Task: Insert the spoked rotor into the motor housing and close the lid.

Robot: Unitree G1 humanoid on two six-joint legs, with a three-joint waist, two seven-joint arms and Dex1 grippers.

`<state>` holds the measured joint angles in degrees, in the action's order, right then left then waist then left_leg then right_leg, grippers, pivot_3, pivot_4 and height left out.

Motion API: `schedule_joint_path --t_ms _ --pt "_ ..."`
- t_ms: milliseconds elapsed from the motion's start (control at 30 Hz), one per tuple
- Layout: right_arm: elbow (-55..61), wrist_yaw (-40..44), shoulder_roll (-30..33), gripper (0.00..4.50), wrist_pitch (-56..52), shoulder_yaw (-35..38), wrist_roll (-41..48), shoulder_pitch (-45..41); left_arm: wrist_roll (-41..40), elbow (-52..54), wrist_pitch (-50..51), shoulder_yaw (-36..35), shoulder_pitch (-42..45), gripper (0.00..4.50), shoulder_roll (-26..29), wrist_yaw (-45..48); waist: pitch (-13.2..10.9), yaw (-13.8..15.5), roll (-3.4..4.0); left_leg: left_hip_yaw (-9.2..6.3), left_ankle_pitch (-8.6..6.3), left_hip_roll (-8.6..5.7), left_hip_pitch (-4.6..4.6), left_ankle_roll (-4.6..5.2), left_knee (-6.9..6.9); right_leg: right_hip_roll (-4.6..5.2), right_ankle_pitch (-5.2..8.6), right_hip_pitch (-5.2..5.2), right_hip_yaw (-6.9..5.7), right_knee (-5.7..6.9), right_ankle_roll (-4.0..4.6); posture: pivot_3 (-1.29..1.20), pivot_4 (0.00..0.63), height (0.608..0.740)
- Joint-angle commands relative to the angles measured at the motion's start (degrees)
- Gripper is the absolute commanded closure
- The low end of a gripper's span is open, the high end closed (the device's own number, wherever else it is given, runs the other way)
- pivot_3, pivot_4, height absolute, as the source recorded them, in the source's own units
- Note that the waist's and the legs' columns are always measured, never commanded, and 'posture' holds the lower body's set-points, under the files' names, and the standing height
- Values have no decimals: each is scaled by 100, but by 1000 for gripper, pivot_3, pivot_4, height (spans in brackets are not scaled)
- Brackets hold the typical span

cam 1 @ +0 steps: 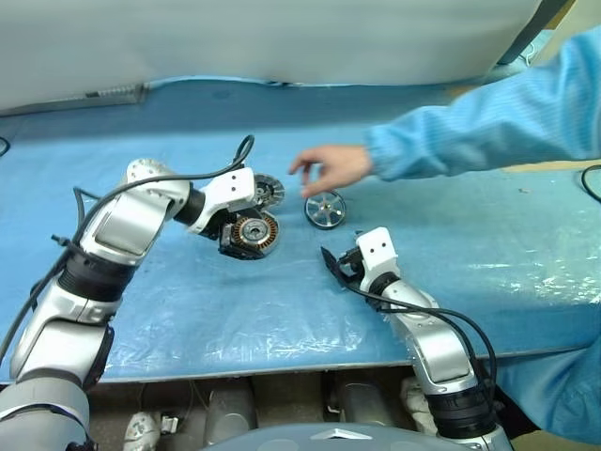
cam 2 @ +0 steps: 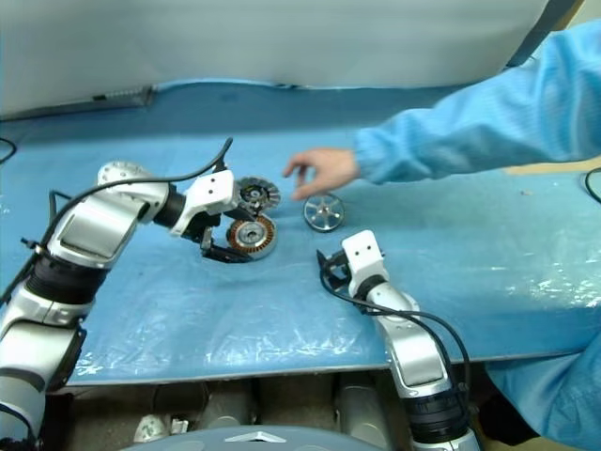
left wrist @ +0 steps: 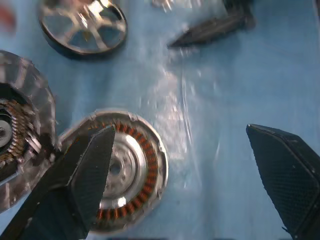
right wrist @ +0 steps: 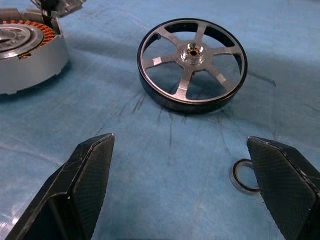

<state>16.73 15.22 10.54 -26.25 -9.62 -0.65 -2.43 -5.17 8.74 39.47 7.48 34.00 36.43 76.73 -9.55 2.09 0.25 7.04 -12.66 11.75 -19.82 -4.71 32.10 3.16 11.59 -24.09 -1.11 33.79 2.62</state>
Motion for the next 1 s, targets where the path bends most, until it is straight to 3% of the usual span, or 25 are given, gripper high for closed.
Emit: schedule_joint_path --t_ms 33,133,267,600,800,1000 --pt "318 87 77 0 191 159 135 110 -306 367 -568 -764 -875 17 -192 -816 0 4 0 -1 0 3 -4 0 0 -1 2 0 -5 0 3 0 150 740" --pt "389 170 162 0 230 263 230 187 -358 395 -1189 -1054 -1801 17 -391 -1384 0 11 -1 -1 0 7 -6 1 0 -2 3 -2 -11 1 5 0 150 740" --pt "394 275 256 0 218 273 238 218 -269 461 -1619 -954 -2319 17 -379 -1816 0 51 -2 1 1 10 -9 2 6 1 4 0 -12 3 4 0 150 740" --pt "435 360 299 0 148 192 235 190 -441 445 -1843 -766 -2413 17 -486 -2368 0 13 -1 2 7 11 -10 10 6 -1 4 -1 -11 4 4 0 150 740" --pt "457 372 308 0 101 192 213 162 -500 247 -1665 -560 -2004 17 -316 -2230 0 29 -2 2 8 11 -8 10 6 -1 3 -1 -11 8 4 0 150 740" --pt "363 328 285 0 64 183 183 14 -388 -664 -1452 -109 -379 17 23 -1697 0 43 -2 1 15 6 -5 9 9 2 3 0 -9 20 4 0 150 740"
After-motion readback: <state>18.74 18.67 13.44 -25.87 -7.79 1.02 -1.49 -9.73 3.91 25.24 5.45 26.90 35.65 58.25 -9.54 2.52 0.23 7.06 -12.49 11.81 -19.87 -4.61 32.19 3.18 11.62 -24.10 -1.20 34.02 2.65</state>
